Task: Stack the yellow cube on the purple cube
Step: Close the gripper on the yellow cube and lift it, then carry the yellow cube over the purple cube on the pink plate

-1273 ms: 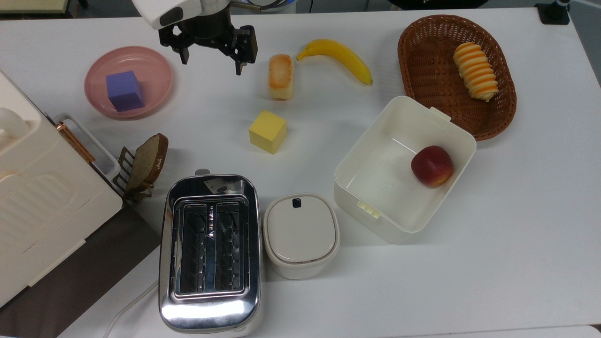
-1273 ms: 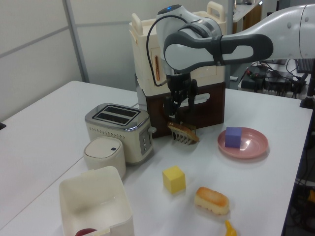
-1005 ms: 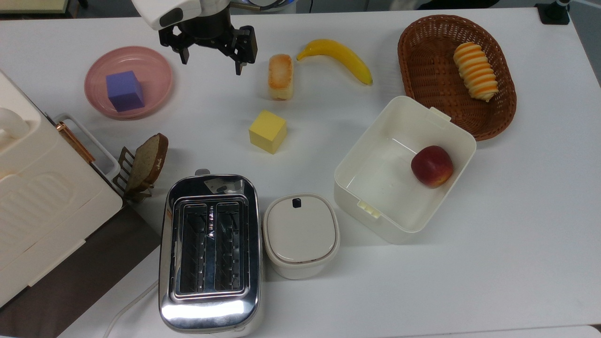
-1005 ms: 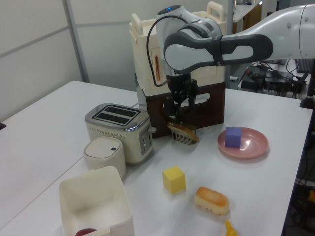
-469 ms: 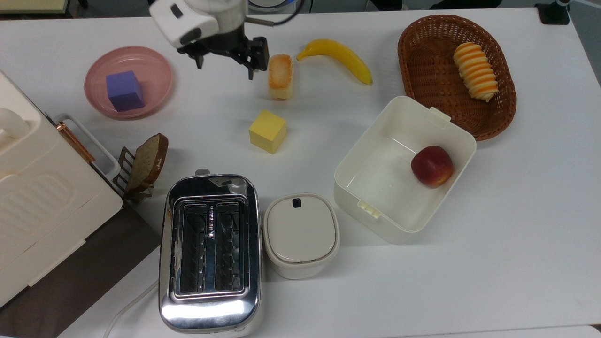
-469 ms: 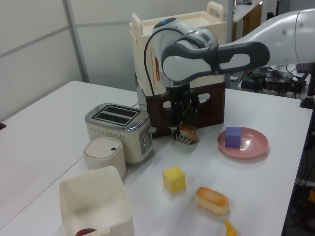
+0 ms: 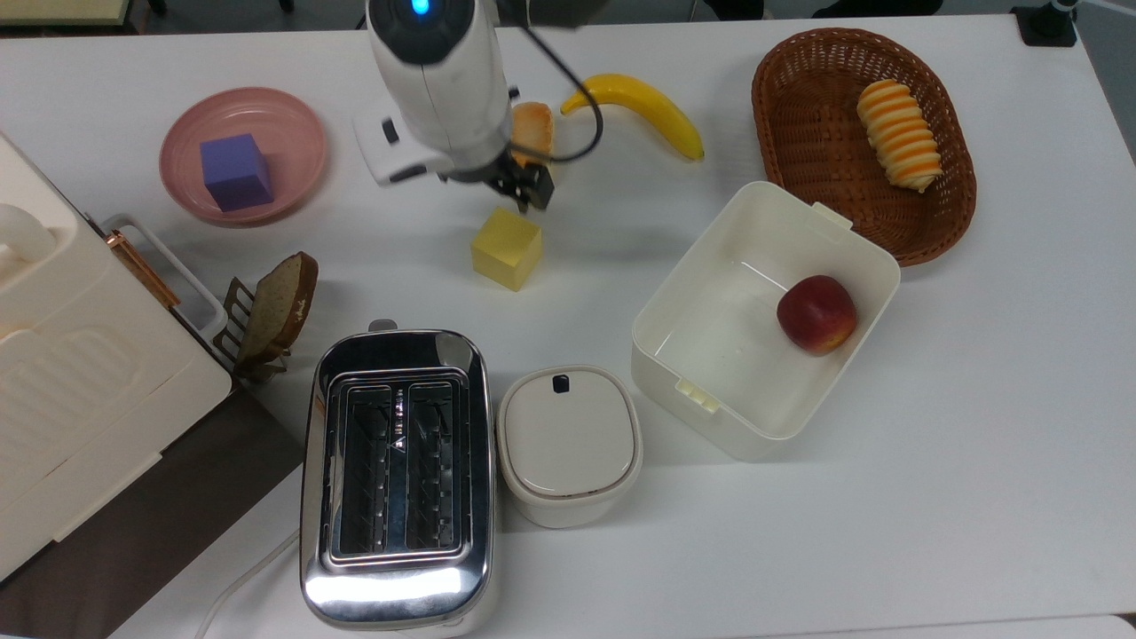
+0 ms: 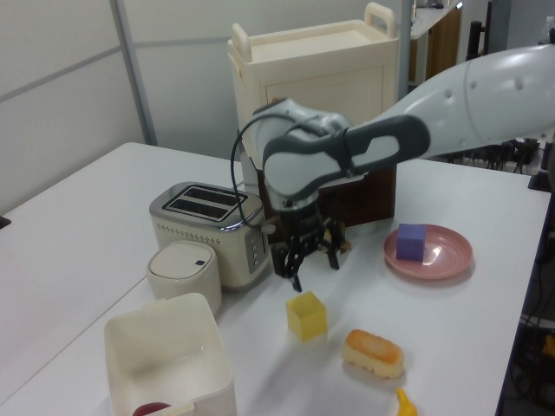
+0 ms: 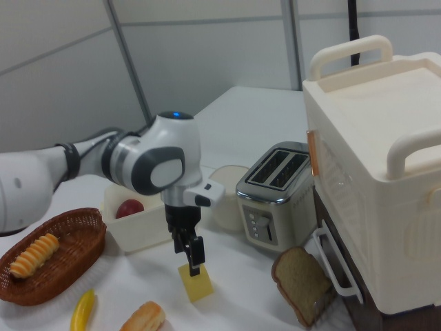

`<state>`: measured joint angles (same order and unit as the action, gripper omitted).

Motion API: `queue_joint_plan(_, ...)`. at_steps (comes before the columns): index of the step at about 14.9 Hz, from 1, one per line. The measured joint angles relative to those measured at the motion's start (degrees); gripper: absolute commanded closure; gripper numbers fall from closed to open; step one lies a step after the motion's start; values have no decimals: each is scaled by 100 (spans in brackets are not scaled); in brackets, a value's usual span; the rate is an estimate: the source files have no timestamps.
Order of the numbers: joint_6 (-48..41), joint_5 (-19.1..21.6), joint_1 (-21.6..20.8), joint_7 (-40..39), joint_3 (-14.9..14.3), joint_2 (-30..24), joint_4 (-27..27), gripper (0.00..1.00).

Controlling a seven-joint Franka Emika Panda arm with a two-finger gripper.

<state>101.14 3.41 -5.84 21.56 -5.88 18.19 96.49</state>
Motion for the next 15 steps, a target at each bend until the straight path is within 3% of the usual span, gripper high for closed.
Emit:
queue_joint_plan(3, 642, 12, -234, 154, 3, 491, 22, 0)
queue_joint_plan(4, 804, 12, -312, 196, 3, 634, 25, 5)
queue_joint_plan(5, 963, 12, -363, 302, 3, 769, 27, 26)
queue_joint_plan(6, 1059, 12, -386, 373, 3, 874, 27, 60)
queue_joint_plan(7, 1081, -4, -388, 376, -3, 926, 26, 79)
queue_joint_plan(8, 1081, -17, -383, 352, -17, 928, 21, 84)
queue_joint_plan(11, 866, -23, -231, -68, -58, 793, -66, 82)
queue_joint_plan(15, -508, -22, 342, -1145, -99, 95, -471, 75)
